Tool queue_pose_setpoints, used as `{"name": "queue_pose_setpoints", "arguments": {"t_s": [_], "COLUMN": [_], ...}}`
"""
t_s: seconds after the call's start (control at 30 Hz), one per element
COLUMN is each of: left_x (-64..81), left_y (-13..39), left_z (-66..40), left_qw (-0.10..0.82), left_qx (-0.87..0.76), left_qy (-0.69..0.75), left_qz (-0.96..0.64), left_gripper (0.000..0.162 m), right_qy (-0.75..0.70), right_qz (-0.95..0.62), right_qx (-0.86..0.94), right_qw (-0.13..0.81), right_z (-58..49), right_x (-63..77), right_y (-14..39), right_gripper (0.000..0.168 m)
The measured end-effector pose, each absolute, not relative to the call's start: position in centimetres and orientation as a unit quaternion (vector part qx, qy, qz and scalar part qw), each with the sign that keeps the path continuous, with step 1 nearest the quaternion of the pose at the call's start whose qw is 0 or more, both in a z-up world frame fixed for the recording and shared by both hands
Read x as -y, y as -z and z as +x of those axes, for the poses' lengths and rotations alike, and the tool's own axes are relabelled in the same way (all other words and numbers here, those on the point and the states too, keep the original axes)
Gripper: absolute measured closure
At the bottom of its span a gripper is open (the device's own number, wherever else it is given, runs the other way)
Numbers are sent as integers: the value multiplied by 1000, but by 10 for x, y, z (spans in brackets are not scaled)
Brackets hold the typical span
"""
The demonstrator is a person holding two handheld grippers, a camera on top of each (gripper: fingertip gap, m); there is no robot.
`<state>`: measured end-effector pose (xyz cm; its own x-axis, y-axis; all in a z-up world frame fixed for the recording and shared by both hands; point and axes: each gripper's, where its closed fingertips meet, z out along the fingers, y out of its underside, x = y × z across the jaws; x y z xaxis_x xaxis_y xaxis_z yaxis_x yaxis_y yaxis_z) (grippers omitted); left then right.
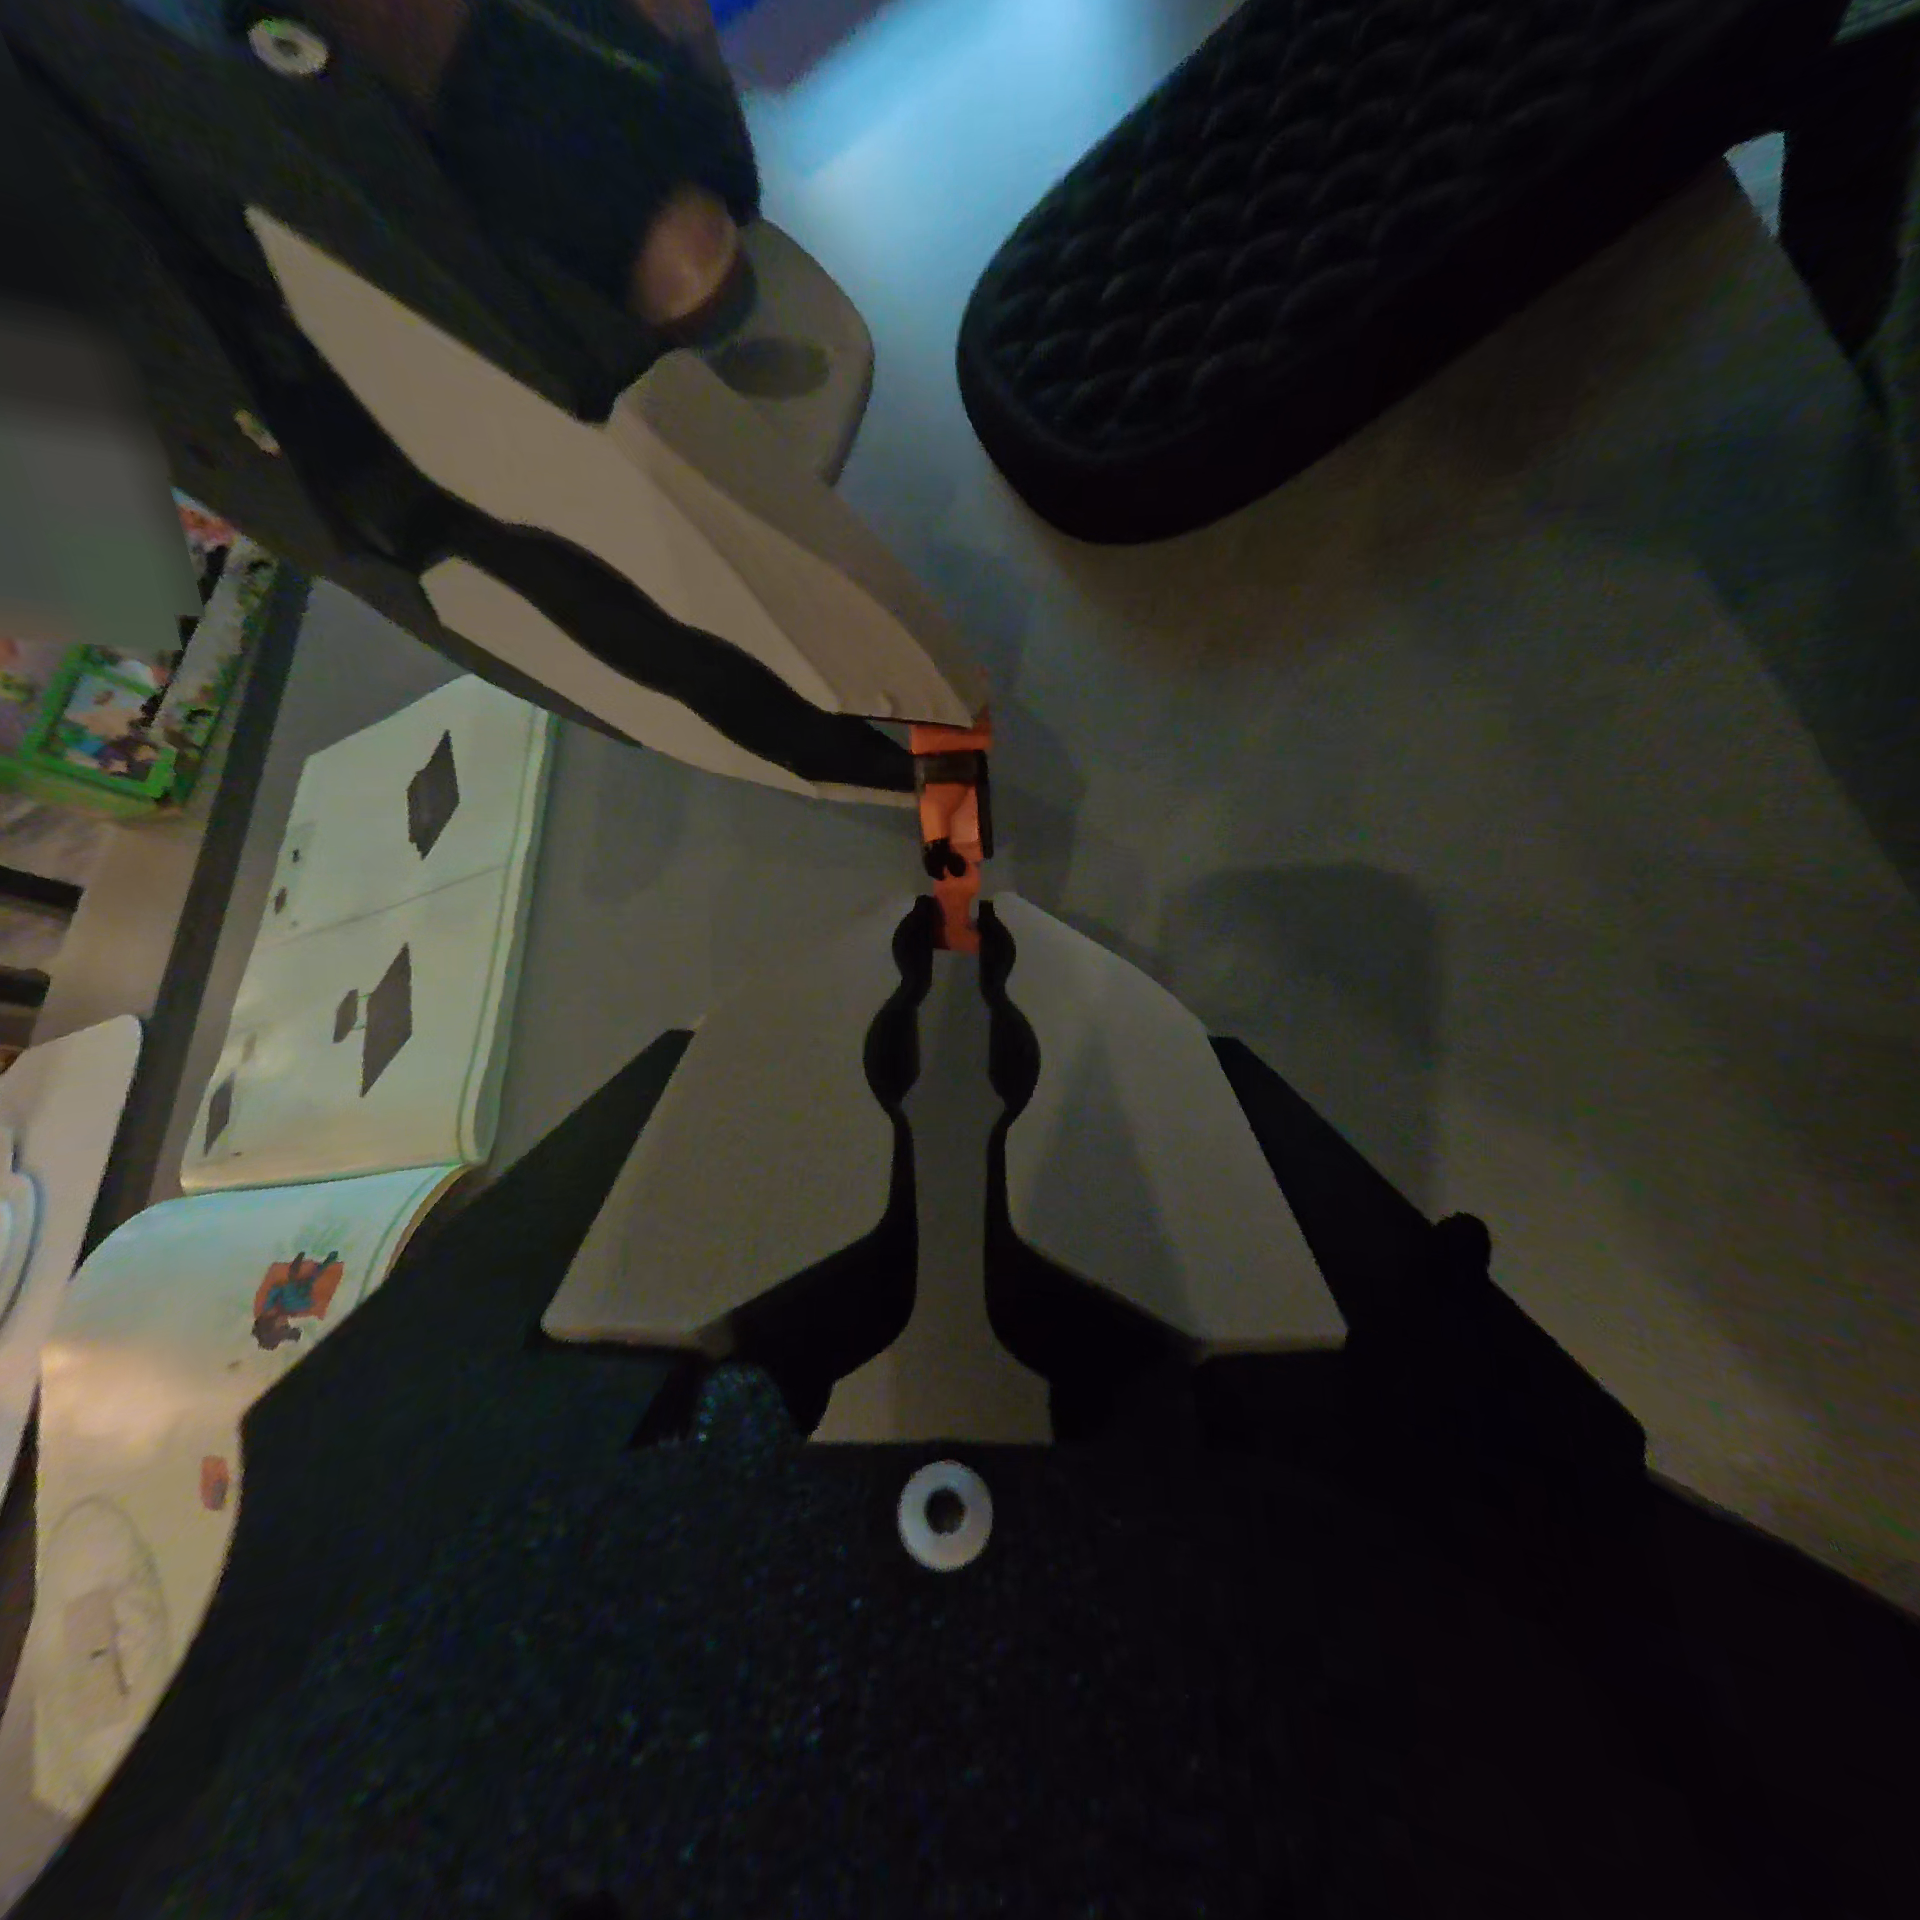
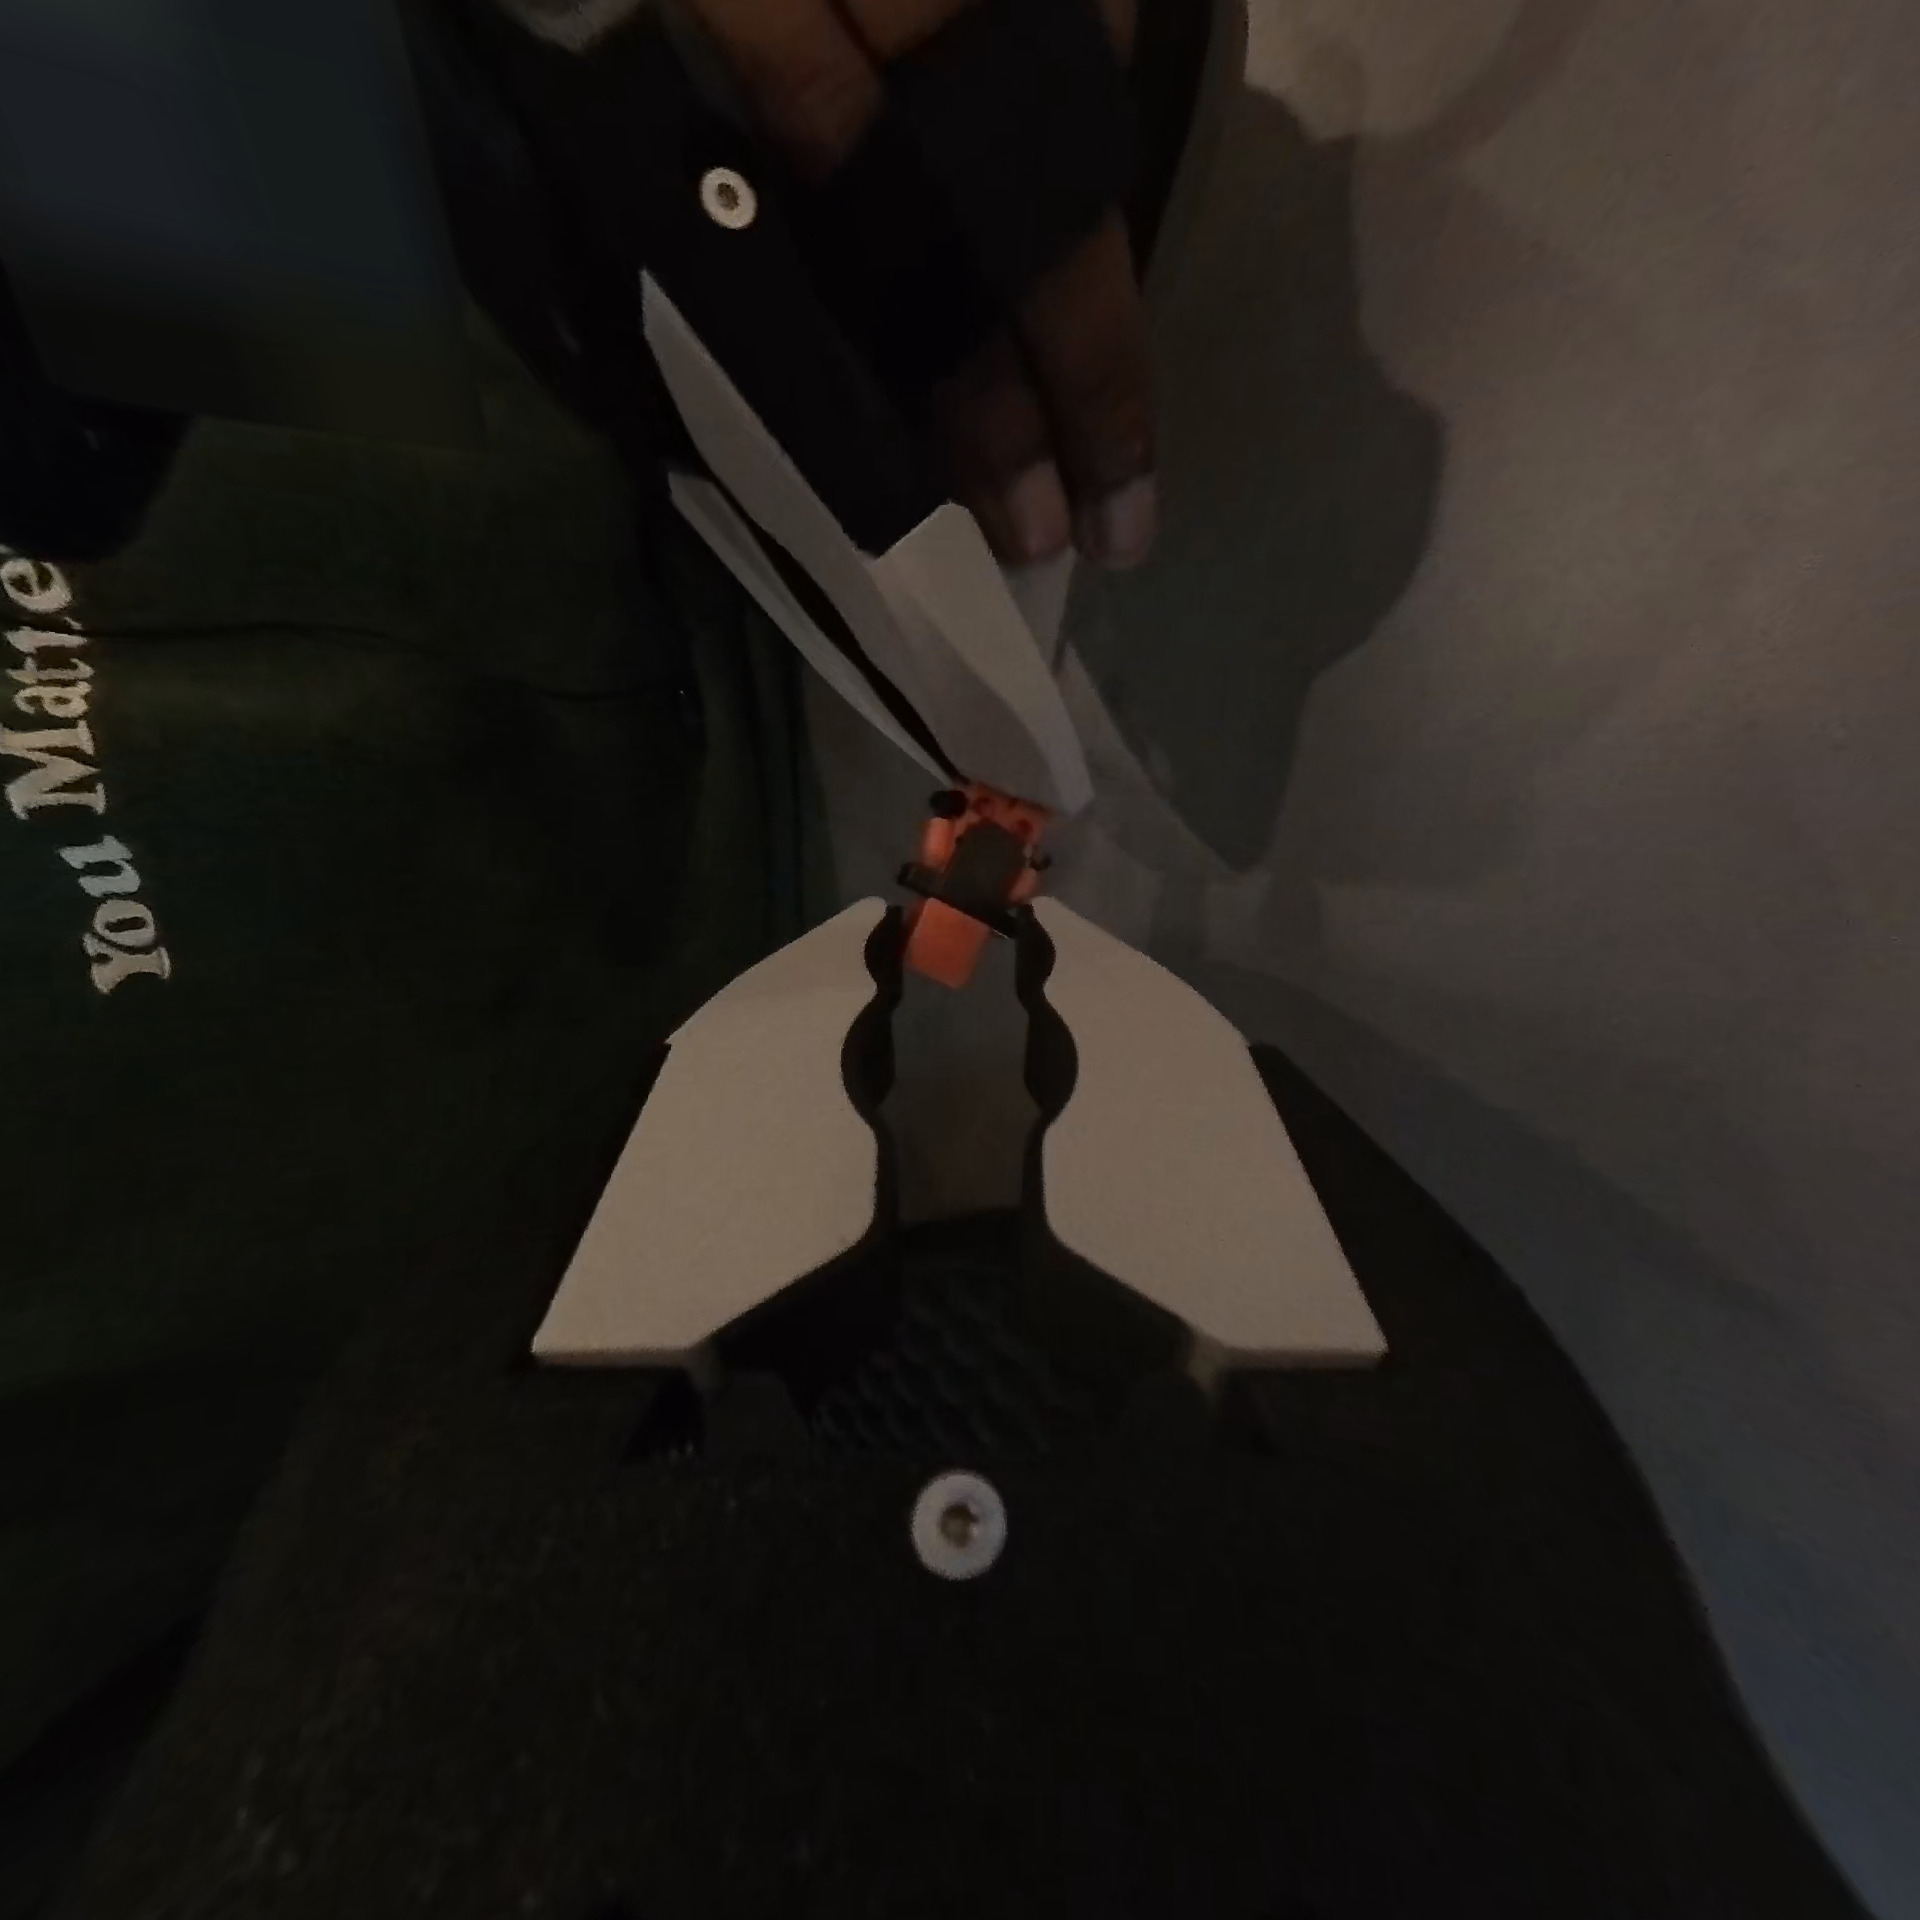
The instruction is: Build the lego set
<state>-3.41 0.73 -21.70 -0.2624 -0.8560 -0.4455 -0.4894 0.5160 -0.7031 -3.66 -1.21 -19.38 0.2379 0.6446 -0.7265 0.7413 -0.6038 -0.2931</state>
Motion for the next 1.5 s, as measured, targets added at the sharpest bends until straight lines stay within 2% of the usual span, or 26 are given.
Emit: {"name": "queue_pose_setpoints", "arguments": {"t_s": [0.07,0.17,0.3,0.37,0.43,0.53,0.63,0.7,1.1,1.5], "left_x": [-13,-19,-25,-26,-24,-20,-19,-20,-30,-28], "left_y": [214,207,194,187,180,175,175,174,172,173], "left_z": [-35,-38,-40,-41,-41,-41,-40,-40,-40,-41], "left_qw": [433,449,461,462,460,452,450,448,487,478], "left_qx": [-750,-719,-687,-674,-662,-657,-656,-654,-642,-640], "left_qy": [218,249,283,304,332,355,358,360,303,322], "left_qz": [-450,-469,-485,-489,-490,-488,-489,-492,-509,-508], "left_gripper": [154,154,154,154,154,154,154,154,153,153], "right_qy": [430,430,373,338,306,262,252,244,261,263], "right_qz": [785,773,716,692,671,651,638,637,691,691], "right_qx": [-446,-457,-509,-520,-525,-528,-540,-549,-501,-511], "right_qw": [21,-97,-299,-369,-425,-478,-488,-484,-451,-438], "right_z": [-38,-47,-54,-57,-59,-58,-58,-58,-54,-49], "right_x": [7,-10,-20,-20,-19,-22,-19,-19,-25,-25], "right_y": [192,181,164,160,159,157,153,153,154,157], "right_gripper": [147,145,124,117,119,134,151,153,154,154]}}
